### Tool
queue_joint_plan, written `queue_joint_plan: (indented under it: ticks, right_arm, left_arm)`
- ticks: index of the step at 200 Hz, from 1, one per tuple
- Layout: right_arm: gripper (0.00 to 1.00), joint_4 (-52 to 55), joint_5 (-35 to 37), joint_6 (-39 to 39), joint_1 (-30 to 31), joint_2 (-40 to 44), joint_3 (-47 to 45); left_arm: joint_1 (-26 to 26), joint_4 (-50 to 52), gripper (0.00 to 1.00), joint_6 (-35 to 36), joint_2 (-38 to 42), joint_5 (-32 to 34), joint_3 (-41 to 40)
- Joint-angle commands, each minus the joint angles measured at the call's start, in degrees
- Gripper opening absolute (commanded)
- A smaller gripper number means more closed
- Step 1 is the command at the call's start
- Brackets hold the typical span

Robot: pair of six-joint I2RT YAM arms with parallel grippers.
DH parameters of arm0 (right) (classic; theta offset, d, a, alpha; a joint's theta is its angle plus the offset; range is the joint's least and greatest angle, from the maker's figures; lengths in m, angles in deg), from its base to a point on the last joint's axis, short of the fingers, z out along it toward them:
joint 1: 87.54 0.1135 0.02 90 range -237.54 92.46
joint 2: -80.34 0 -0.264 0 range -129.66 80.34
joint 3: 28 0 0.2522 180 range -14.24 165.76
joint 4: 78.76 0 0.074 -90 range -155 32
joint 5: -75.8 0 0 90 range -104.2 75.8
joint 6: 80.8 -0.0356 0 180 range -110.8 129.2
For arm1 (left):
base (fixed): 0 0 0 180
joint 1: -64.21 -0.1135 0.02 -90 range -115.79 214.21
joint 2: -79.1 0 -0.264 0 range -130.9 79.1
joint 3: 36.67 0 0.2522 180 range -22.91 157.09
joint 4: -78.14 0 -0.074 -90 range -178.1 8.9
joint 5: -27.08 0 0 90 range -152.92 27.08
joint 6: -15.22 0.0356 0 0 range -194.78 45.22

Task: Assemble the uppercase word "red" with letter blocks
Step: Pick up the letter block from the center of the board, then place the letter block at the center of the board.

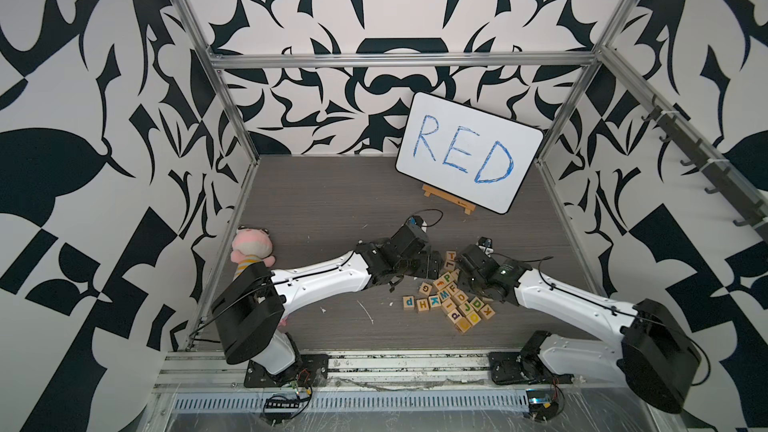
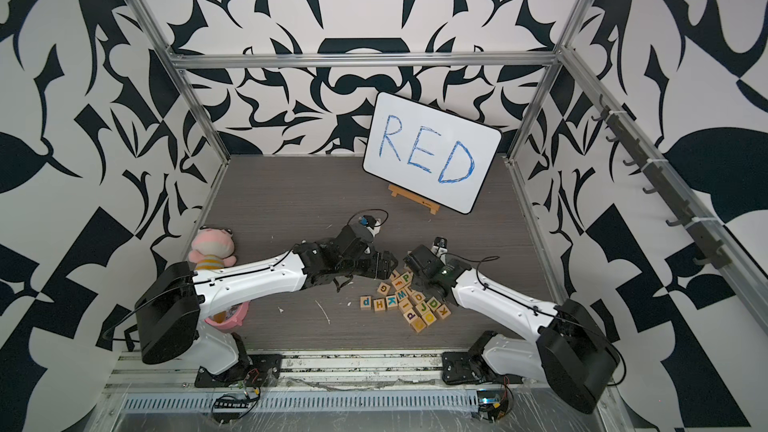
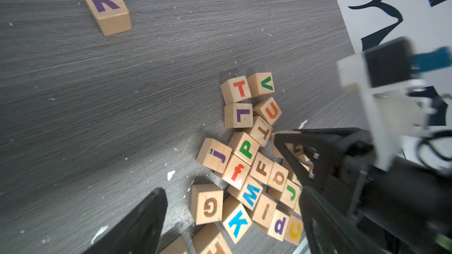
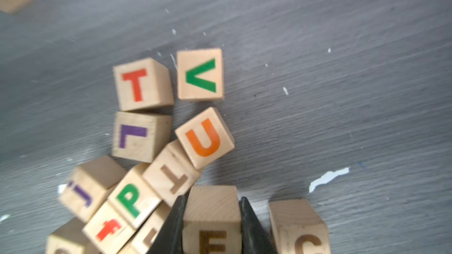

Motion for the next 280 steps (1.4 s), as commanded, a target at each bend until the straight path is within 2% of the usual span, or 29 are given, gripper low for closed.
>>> queue_joint_plan:
  ticks: [1, 48, 80, 108, 143, 156, 182, 218, 280]
  right_arm:
    - [0.18, 3.6, 2.4, 2.8, -0.3, 4.8, 1.6]
    - [0.17, 11.1, 4.8, 9.0, -0.3, 12.7, 5.8]
    - [0.19, 13.6, 5.5, 14.5, -0.2, 10.9, 11.8]
    - [0.19, 12.6, 5.2, 18.8, -0.2, 3.9, 18.2]
    - [0.19, 9.2, 3.3, 23.9, -0.5, -8.6, 27.8]
    - [0.18, 7.8, 2.9, 25.1, -0.6, -13.4, 31.1]
    - [0.18, 6.3, 2.8, 27.1, -1.1, -23.7, 38.9]
    - [0.17, 4.8, 0.5, 27.0, -4.0, -34.2, 46.1]
    - [0.16, 3.9, -0.3, 27.8, -7.3, -45.2, 51.5]
  left_arm:
    - [-0.1, 2.3, 0.89, 0.6, -0.4, 2.7, 1.7]
    - [-0.1, 5.1, 0.89, 0.1, 0.0, 11.8, 4.4]
    - [-1.2, 3.2, 0.89, -1.2, 2.8, 17.4, 1.6]
    - [-5.2, 1.9, 0.9, -6.2, 7.2, 17.9, -3.8]
    - [-11.7, 0.7, 0.9, -14.6, 13.6, 19.4, -13.1]
    - [-13.2, -1.2, 0.9, -15.6, 15.9, 18.4, -16.0]
    - [-13.4, -0.5, 0.89, -15.3, 19.6, 19.2, -18.2]
    - [-13.4, 0.7, 0.9, -15.4, 20.2, 19.2, -19.4]
    - [-13.4, 0.0, 0.9, -14.6, 21.2, 20.1, -21.1]
